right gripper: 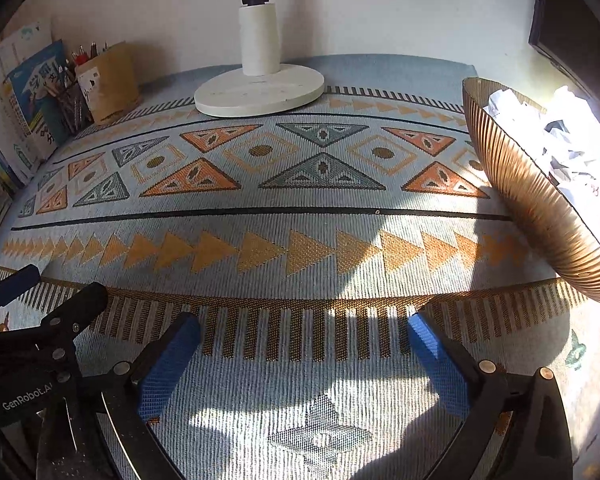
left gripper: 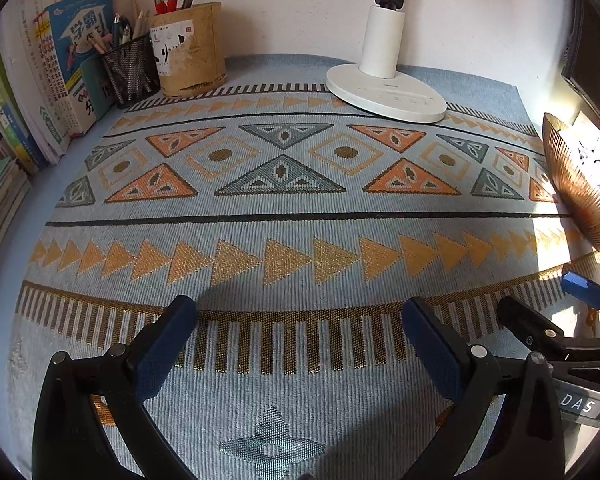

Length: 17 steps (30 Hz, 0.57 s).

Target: Organize objects

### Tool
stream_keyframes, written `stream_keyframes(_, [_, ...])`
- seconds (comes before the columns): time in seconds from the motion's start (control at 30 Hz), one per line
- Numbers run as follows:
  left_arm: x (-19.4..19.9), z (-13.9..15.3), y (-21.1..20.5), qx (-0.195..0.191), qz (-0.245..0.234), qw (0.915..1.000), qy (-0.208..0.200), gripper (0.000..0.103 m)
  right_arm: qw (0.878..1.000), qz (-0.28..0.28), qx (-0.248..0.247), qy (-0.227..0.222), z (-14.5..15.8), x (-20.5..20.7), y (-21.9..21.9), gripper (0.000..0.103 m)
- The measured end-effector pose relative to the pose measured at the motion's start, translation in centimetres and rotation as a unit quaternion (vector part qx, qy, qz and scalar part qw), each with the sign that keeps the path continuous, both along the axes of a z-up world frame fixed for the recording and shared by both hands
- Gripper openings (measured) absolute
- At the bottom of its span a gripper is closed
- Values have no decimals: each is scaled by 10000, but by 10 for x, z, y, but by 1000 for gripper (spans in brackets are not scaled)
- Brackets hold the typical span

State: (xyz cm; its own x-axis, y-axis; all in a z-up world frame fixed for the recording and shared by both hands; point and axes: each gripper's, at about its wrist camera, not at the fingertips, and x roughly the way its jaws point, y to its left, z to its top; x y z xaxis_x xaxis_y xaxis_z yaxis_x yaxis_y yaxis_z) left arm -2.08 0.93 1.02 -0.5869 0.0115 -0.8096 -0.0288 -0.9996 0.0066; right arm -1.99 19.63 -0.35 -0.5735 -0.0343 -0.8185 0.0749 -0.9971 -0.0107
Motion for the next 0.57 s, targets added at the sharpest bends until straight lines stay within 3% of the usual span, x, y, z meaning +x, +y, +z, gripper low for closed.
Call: stream_keyframes(0.57, [2,0,-3,41,-30,10000,-1,103,10000,16,-9,97,-1,2,0,103])
